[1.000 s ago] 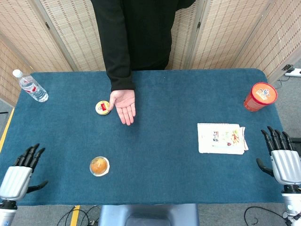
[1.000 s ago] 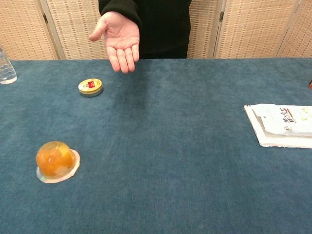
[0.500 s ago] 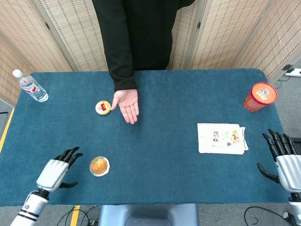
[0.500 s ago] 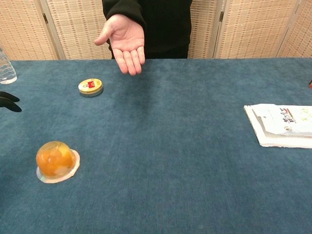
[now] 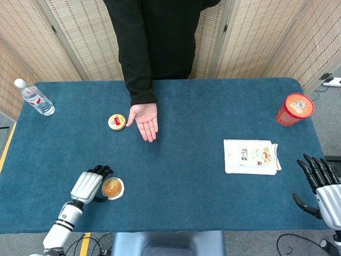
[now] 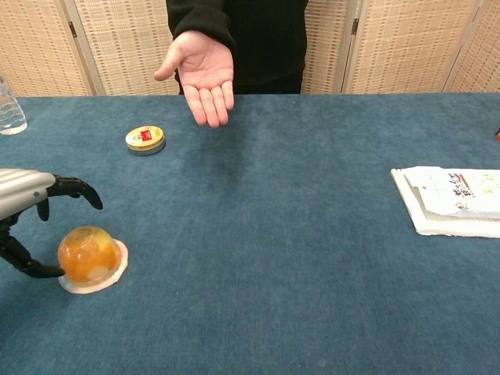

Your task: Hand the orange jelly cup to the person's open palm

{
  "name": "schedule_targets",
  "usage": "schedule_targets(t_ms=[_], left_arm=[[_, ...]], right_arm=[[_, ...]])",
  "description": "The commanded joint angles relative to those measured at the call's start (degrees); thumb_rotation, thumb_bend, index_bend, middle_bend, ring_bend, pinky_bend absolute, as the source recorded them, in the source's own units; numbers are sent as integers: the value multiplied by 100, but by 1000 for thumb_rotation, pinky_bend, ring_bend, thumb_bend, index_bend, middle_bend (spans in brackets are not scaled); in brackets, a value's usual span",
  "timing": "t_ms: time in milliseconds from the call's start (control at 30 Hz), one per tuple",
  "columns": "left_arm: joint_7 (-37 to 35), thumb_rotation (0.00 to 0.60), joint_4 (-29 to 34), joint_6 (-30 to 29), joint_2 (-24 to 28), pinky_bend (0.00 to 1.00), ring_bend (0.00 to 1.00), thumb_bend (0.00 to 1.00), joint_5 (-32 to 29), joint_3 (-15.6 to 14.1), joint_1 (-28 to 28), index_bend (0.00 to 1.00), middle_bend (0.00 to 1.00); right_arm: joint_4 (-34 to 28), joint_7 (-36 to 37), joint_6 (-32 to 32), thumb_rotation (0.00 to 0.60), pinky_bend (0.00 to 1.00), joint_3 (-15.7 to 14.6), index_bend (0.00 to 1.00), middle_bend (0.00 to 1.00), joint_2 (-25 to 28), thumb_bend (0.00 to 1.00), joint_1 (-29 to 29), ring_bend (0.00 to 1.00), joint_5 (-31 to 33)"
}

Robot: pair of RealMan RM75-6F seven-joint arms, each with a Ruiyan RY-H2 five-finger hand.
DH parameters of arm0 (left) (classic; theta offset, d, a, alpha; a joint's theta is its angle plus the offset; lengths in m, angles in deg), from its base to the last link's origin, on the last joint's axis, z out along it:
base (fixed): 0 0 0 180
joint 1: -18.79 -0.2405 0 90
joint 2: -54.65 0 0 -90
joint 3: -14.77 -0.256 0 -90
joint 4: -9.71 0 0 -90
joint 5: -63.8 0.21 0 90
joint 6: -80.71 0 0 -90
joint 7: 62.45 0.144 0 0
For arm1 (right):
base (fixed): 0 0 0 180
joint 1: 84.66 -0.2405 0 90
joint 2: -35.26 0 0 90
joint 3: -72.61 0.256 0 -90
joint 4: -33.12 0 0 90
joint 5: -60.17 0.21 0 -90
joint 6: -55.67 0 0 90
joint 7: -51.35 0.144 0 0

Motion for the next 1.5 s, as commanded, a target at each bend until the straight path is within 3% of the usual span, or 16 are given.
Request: schedule_targets(t_ms=[33, 400, 700, 933, 1133, 1300, 1500], left_arm=[[31, 600, -136, 79, -132, 427, 216, 158, -121, 52, 118, 286, 252], [-40, 600, -436, 16, -440, 483, 289, 158, -318, -63, 204, 352, 363], [-244, 600, -585, -66, -549, 551, 419, 158, -246, -146, 223, 498, 538], [-221, 600, -183, -254, -390, 603, 502, 158, -164, -150, 220, 589, 667], [-56, 600, 903, -492, 323, 605, 507, 158, -518, 200, 249, 600, 684], [756, 600, 1856, -881, 659, 607, 509, 157, -783, 614, 466, 597, 684], [1935, 600, 2656, -849, 764, 607, 509, 157, -2013, 1358, 1281, 593, 684]], right_arm=[[8, 27, 53, 600, 0, 19, 0, 0, -7, 233, 18, 0, 19], [16, 43, 25, 600, 0, 42, 0, 0, -9, 234, 11, 0, 66], [42, 78, 103, 600, 0, 43, 0, 0, -19, 235, 41, 0, 32], [56, 116, 78, 600, 0, 10, 0, 0, 1, 236, 24, 0, -36], [74, 312, 85, 600, 0, 47, 0, 0, 73, 236, 12, 0, 40], [135, 550, 128, 600, 0, 111, 0, 0, 121, 236, -4, 0, 112], [203, 771, 149, 600, 0, 125, 0, 0, 175, 235, -18, 0, 116]])
